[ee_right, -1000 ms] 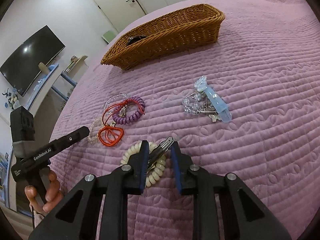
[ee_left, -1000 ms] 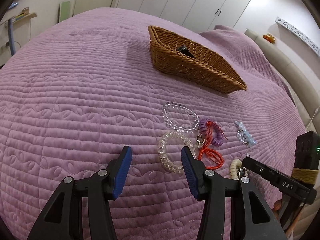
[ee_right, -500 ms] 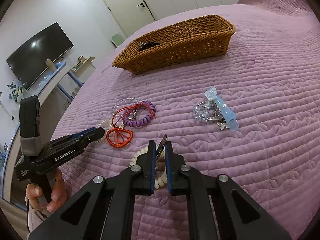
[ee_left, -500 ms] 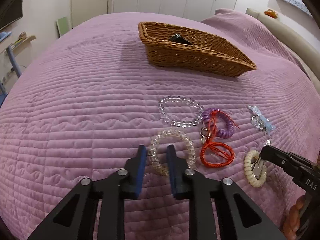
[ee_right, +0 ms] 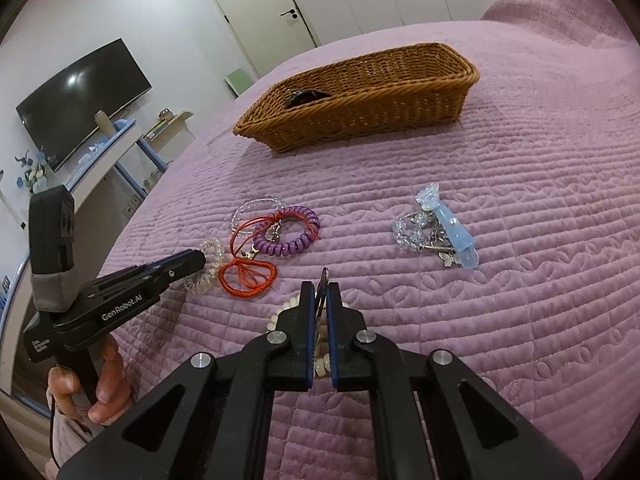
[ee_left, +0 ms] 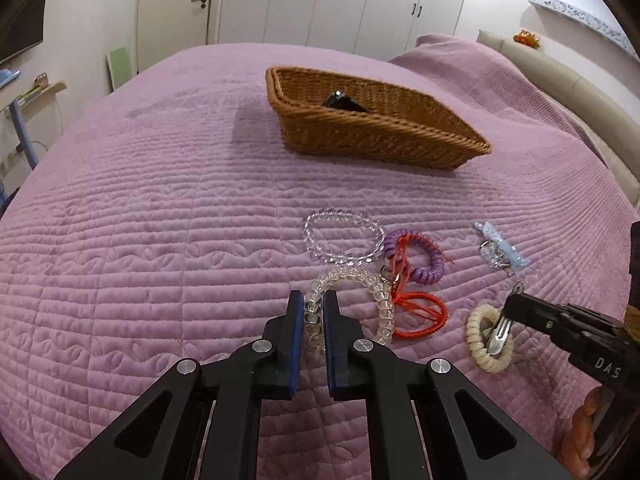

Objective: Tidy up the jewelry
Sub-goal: 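Grasp the clear beaded bracelet with the left tool while the right tool grasps the silver hair clip, then carry both items into the wicker basket and open both tools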

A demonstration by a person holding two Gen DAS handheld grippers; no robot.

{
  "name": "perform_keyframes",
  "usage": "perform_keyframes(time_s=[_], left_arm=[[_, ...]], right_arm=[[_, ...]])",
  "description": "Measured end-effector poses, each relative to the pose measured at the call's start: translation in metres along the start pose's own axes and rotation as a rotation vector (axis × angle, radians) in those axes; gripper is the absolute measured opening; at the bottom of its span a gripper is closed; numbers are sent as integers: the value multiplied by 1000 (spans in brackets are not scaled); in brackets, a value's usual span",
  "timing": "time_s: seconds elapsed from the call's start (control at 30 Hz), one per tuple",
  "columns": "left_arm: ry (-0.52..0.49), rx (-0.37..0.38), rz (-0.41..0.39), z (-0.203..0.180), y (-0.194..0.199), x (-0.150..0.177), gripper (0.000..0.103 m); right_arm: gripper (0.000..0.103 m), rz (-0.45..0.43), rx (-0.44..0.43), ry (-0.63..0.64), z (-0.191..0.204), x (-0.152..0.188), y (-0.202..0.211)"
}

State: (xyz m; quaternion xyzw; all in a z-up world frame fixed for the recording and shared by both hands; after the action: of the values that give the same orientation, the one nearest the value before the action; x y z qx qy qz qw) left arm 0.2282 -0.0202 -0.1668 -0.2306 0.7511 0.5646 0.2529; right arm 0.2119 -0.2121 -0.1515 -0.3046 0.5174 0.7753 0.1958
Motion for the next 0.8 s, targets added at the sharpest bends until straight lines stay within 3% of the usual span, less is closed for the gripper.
perform_keyframes(time_s=[0.63,0.8], left_arm=[[10,18,-49,1,14,-3,9],[40,8,-124,0,36,-15,9]], right_arm=[[4,-45,73,69,9,-9,11],[4,-77,84,89,11,-21,22]])
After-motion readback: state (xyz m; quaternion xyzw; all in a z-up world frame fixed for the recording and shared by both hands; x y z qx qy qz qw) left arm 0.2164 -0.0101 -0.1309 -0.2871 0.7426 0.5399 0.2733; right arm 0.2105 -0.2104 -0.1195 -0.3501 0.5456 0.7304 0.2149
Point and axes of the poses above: each gripper's, at about its wrist camera, not at the fingertips, and y roughly against the way its jaws point, z to its left, x to its underside, the point moved 9 cm from there along -y, roughly the way its jaws point, and after that the axes turned 5 degrees about y, right-handed, at the moved point
